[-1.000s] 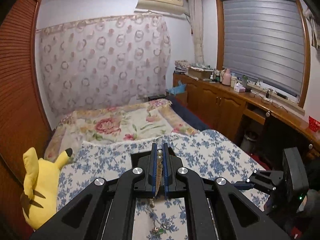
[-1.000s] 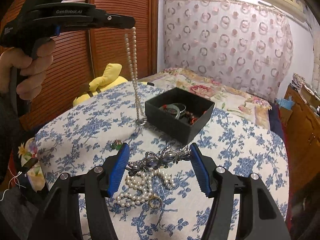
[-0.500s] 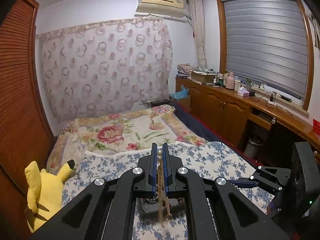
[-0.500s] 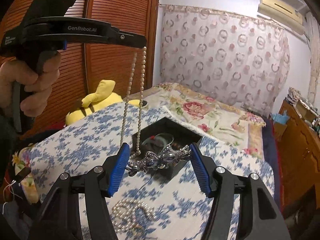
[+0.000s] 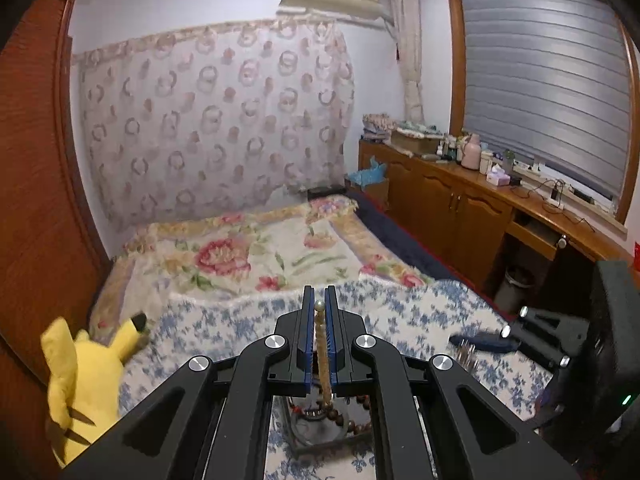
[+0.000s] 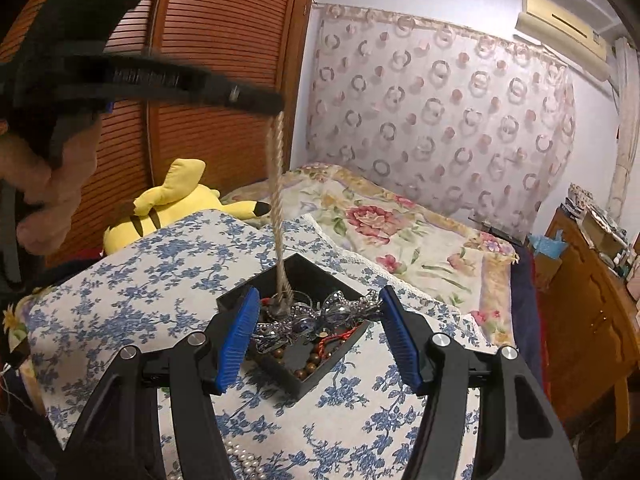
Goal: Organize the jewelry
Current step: 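Lower the pearl necklace and silver hair clip into the black box and open both grippers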
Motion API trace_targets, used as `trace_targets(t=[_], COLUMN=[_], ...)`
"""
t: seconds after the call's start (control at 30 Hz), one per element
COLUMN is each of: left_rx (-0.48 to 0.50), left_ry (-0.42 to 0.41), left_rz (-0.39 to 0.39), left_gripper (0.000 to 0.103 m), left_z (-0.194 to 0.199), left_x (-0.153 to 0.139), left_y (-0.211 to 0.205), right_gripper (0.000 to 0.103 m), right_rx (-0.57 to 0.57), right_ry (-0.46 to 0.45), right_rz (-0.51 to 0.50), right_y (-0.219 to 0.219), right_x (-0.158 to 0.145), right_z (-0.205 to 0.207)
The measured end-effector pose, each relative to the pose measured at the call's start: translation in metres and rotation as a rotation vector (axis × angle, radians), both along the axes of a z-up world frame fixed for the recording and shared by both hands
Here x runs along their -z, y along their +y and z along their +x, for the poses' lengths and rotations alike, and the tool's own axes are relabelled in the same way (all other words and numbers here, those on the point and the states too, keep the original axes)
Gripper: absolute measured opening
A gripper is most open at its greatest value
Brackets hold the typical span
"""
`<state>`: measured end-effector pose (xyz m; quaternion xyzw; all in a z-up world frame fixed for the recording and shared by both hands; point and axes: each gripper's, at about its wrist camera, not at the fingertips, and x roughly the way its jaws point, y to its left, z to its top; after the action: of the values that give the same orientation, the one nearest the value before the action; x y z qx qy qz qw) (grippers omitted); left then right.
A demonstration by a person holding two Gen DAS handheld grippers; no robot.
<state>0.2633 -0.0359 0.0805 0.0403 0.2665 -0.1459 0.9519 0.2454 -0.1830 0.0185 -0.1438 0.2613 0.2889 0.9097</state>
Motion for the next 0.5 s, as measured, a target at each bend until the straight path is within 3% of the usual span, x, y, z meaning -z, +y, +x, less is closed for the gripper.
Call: trace_targets(t=[0.23, 0.5], left_rx=[0.003, 0.006], left_ry=[0.087, 0.157], left_rz=[0.001, -0.019], left_gripper=[0.005, 0.005], left_z=[0.004, 0.011], left_x=[0.061, 0.103], left_y=[0.012, 0.027], right_gripper=[0.064, 0.064], right_rx=[0.004, 0.03], right_ry=[0.023, 0.073], right_rz=[-0.006, 0.008], right_y=[0.007, 0.02], right_x=[0.016, 0.043], right_z=[0.021, 0.051])
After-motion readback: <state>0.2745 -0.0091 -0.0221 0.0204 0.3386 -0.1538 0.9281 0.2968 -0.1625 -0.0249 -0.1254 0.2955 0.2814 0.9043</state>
